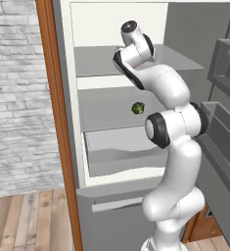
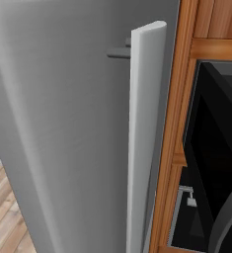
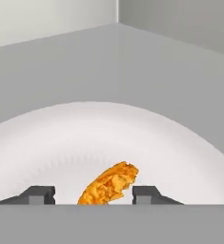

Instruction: Transport the shrimp from the fridge to the microwave and turn on the microwave.

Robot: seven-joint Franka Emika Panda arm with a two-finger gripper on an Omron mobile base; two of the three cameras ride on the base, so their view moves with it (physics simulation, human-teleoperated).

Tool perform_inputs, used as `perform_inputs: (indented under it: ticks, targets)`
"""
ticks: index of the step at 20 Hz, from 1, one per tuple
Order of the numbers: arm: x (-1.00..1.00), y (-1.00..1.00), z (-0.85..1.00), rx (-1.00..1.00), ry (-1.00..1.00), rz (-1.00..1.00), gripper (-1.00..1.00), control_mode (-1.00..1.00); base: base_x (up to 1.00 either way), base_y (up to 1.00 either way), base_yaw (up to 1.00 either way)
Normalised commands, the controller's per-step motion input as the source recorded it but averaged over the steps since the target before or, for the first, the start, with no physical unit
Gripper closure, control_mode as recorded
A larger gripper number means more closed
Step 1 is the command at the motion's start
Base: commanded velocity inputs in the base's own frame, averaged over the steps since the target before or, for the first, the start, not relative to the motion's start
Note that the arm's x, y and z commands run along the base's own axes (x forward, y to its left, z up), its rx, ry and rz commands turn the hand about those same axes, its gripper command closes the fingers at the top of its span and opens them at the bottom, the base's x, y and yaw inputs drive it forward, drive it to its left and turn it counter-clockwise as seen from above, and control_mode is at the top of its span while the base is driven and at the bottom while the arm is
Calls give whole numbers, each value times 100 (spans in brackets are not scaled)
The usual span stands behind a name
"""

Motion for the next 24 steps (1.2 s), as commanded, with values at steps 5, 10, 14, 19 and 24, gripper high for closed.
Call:
perform_inputs:
  ticks: [5, 10, 14, 19, 24]
  targets:
    - [-17, -14, -99, 0, 2, -13, 100, -100, 0, 0, 0]
    - [1, 0, -27, 6, 5, -18, 100, -100, 0, 0, 0]
    - [19, 0, 39, 12, 2, -12, 100, -100, 0, 0, 0]
    - [16, 0, 92, 8, 0, -7, 100, -100, 0, 0, 0]
    - [-57, 0, 61, 5, -1, -5, 100, -100, 0, 0, 0]
